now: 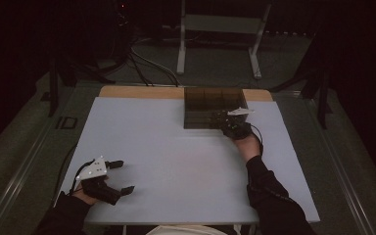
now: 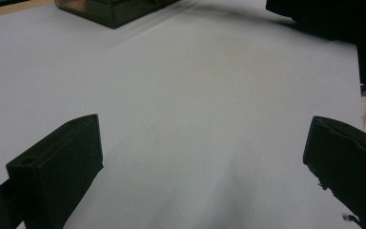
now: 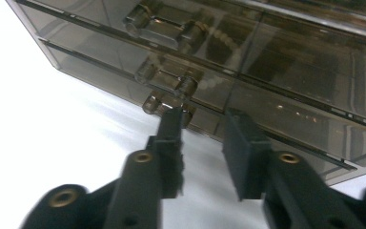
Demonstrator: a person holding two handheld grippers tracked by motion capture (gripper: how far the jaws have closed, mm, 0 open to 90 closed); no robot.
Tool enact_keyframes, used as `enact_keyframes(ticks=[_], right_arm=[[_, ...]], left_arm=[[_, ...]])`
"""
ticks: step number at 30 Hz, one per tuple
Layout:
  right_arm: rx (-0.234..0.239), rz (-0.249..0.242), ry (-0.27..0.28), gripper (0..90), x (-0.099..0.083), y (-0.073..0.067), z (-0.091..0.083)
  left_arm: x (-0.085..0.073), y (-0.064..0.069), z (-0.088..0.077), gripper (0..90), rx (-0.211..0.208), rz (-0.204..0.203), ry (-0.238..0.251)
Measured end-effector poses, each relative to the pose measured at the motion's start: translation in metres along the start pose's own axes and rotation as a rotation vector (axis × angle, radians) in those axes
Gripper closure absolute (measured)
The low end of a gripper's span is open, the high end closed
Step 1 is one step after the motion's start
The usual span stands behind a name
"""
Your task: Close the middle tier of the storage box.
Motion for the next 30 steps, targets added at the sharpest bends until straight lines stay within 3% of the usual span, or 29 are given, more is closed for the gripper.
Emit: enact_keyframes(ticks=[5, 17, 30], right_arm=[[0.01, 0.002, -0.004, 40.6, 0.001, -0.004, -0.001], [0.022, 0.037, -0.02, 2.4, 0.004, -0.008, -0.003], [0.066, 0.007, -0.012, 0.0, 0.007, -0.018, -0.008]], left_arm=[[0.0, 0.0, 0.0, 1.0, 0.0, 0.0, 0.002], [0.0, 0.0, 0.0, 1.0, 0.0, -0.001, 0.002], [0.002, -0.002, 0.004, 1.0, -0.005, -0.007, 0.001]])
Point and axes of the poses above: each handheld gripper's, and its own axes: z roughly forward along the jaws, x roughly out of its top, y roughly to its right, the point moved 6 cm from there along z, roughly forward along the jaws, and after that the axes turned 12 degrees about z, right-handed, at the moved point
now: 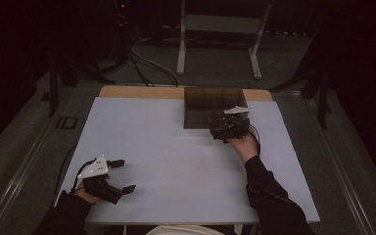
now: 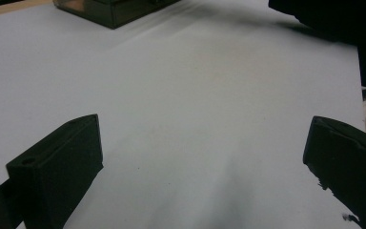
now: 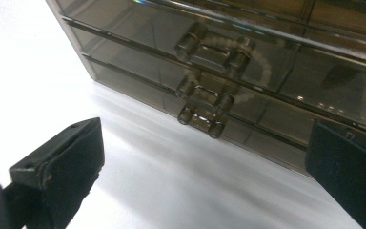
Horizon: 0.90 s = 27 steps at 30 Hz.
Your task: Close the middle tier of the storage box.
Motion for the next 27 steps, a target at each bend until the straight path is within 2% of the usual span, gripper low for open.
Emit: enact_keyframes(ticks=[2, 7, 19, 27], right_arm=[[-0.001, -0.014, -0.001, 0.0, 0.001, 0.0, -0.001], [0.017, -0.013, -0.007, 0.0, 0.004, -0.002, -0.002], [0.069, -0.044, 0.021, 0.0, 0.016, -0.016, -0.011], [0.107, -0.094, 0.039, 0.0, 0.021, -0.031, -0.022]], left_arm=[[0.0, 0.0, 0.0, 1.0, 0.0, 0.004, -0.001], [0.0, 0.0, 0.0, 1.0, 0.001, 0.002, -0.001], [-0.002, 0.002, -0.003, 1.0, 0.003, 0.004, -0.003], [-0.001, 0.002, -0.003, 1.0, 0.003, 0.005, 0.002]])
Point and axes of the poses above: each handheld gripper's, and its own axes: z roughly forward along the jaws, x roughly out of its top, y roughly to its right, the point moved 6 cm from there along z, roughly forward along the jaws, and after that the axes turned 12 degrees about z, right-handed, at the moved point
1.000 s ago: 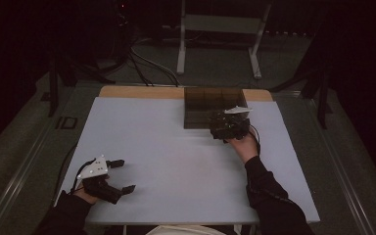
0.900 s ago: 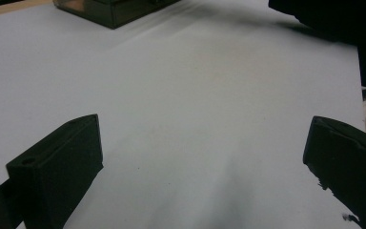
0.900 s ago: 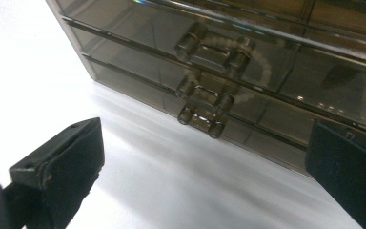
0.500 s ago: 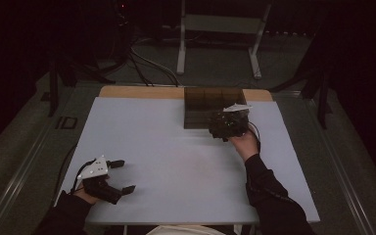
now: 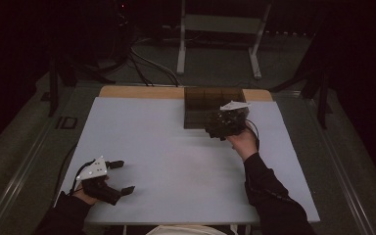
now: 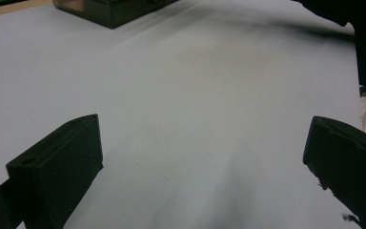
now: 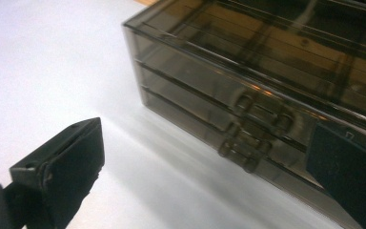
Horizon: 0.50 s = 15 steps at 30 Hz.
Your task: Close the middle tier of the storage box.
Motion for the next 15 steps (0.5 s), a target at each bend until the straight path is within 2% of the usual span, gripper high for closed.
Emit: enact_keyframes(ticks=[8, 9, 15], right_arm=[[0.031, -0.036, 0.017, 0.0, -0.001, -0.008, -0.003], [0.054, -0.048, 0.016, 0.0, -0.002, -0.011, -0.003], [0.099, -0.084, 0.019, 0.0, -0.006, -0.019, -0.004]], left_arm=[[0.0, 0.0, 0.0, 1.0, 0.001, -0.004, -0.001], [0.0, 0.0, 0.0, 1.0, 0.001, -0.003, -0.001], [0.0, 0.0, -0.001, 1.0, 0.002, -0.001, -0.001]])
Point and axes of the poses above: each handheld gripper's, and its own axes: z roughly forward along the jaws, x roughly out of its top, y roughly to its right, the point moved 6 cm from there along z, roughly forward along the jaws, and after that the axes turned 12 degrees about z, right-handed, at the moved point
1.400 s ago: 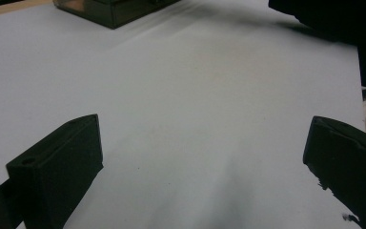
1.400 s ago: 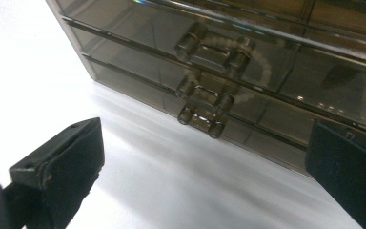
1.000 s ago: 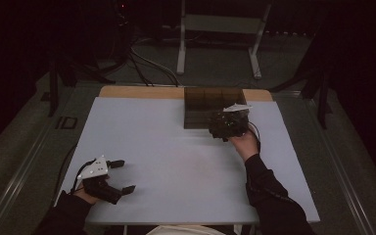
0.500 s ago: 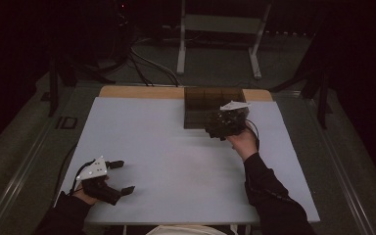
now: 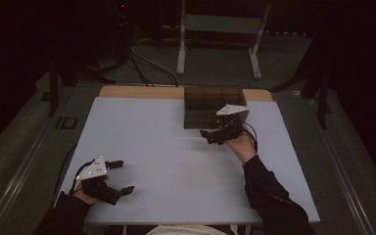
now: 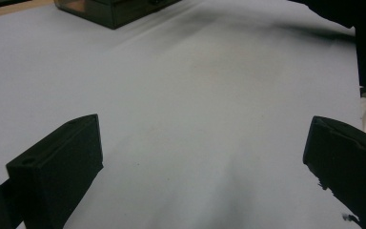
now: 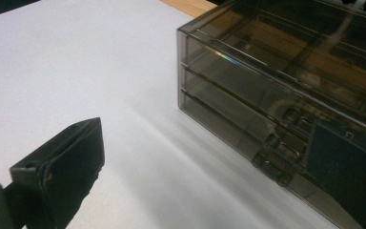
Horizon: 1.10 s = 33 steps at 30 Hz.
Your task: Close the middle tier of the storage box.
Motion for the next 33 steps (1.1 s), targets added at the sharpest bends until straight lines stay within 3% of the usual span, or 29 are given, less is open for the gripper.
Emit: enact_keyframes(ticks=[10, 20, 24, 33], right_arm=[[0.035, -0.042, -0.008, 0.0, -0.021, -0.007, -0.002], [0.036, -0.033, 0.002, 0.0, -0.04, -0.006, -0.006], [0.034, -0.063, -0.027, 0.0, -0.051, -0.006, -0.006], [0.012, -0.037, -0.022, 0.0, -0.073, 0.003, -0.021]], left_arm=[[0.0, 0.0, -0.001, 1.0, 0.001, 0.001, 0.004], [0.001, 0.0, -0.001, 1.0, -0.002, 0.003, 0.004], [0.0, 0.001, -0.001, 1.0, -0.002, 0.002, 0.004], [0.001, 0.001, -0.001, 1.0, -0.003, 0.002, 0.005]])
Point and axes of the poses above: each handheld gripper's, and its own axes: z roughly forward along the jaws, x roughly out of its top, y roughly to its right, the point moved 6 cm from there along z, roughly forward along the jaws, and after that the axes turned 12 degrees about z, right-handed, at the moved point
